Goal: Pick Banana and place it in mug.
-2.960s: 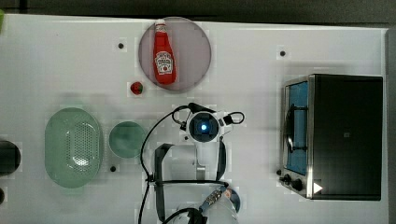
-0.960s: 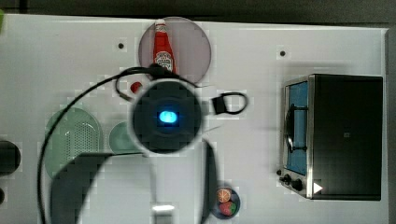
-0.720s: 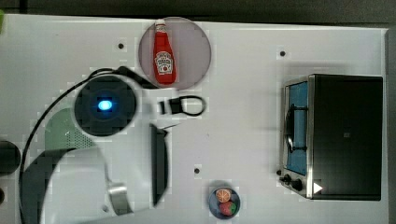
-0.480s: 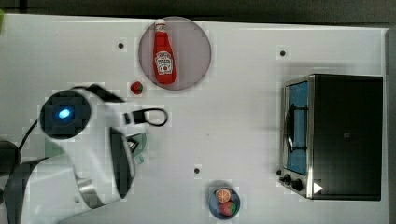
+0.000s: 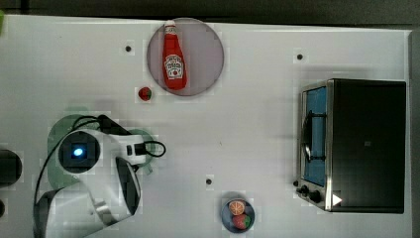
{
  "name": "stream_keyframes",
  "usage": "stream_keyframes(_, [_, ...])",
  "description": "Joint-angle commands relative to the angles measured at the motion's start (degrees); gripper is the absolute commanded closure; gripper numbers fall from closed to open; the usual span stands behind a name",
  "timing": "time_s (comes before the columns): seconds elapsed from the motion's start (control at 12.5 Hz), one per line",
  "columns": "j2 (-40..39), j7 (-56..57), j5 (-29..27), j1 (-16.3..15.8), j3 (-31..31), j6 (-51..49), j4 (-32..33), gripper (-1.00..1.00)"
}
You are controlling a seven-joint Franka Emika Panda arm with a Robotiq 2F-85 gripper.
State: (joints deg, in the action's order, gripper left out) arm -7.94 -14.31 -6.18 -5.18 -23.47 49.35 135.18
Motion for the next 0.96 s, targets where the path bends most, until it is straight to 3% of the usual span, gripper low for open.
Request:
stream_keyframes(0.08, [-2.5,-4.5,0.5,1.8,0.6,2.4,-1.2,-0.01])
stream_keyframes(0.4, [-3.7,-4.5,0.5,1.8,0.7,4.1,-1.2,-0.90])
stream_keyframes(0.48, [-3.5,-4.5,0.5,1.8,0.7,4.2,-1.3,-1.00])
stream_keyframes(0.72, [0.3,-4.5,0.5,2.4,1.6,2.9,-3.3,-1.00])
stream_keyframes(0.96, [8.1,-2.3,0.5,3.2,4.5,-10.5,-8.3,-1.00])
